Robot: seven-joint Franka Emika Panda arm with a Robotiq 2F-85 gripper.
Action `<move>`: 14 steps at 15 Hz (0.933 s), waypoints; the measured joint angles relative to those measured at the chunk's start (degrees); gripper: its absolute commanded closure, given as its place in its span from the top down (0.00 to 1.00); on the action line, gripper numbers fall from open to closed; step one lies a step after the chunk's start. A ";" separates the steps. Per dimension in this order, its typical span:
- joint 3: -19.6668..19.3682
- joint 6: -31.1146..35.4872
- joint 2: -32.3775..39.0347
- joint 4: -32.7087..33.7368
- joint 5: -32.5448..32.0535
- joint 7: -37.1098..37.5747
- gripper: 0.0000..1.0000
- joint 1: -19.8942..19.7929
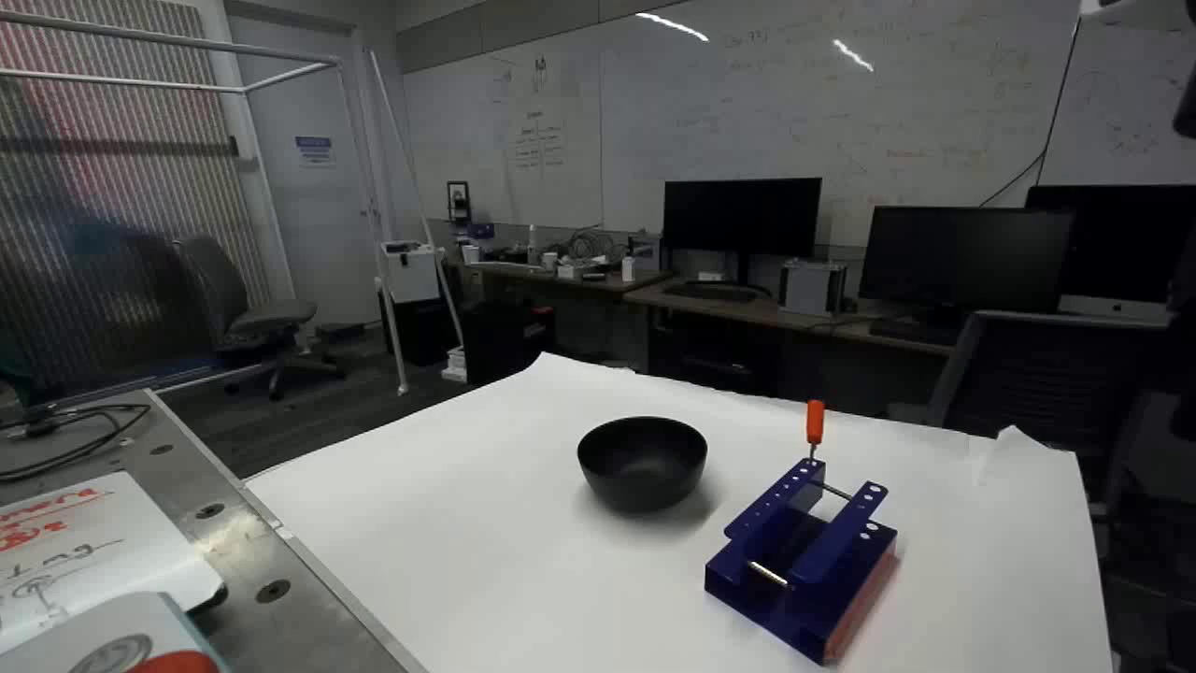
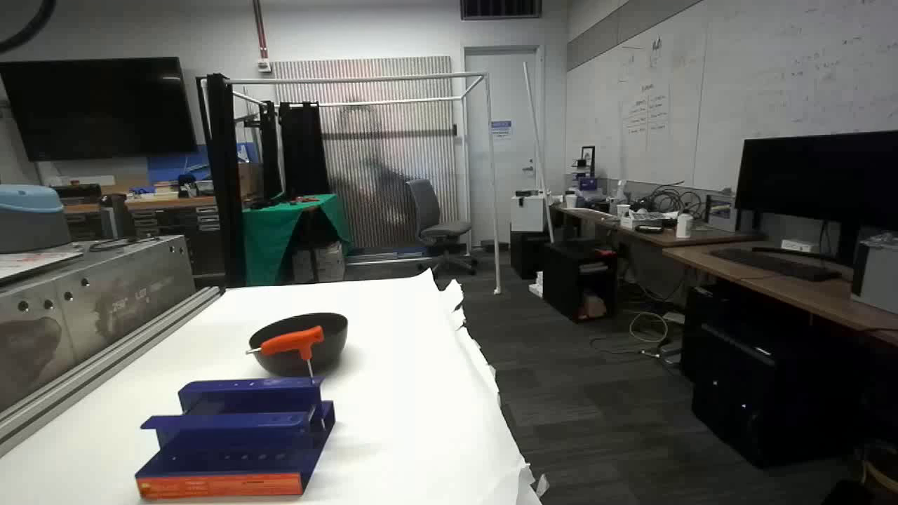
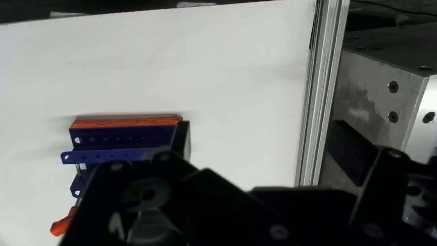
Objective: Pick up the orange object and put it in the bowl
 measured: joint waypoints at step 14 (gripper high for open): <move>2.11 5.58 2.96 1.60 -5.11 6.30 1.00 -4.97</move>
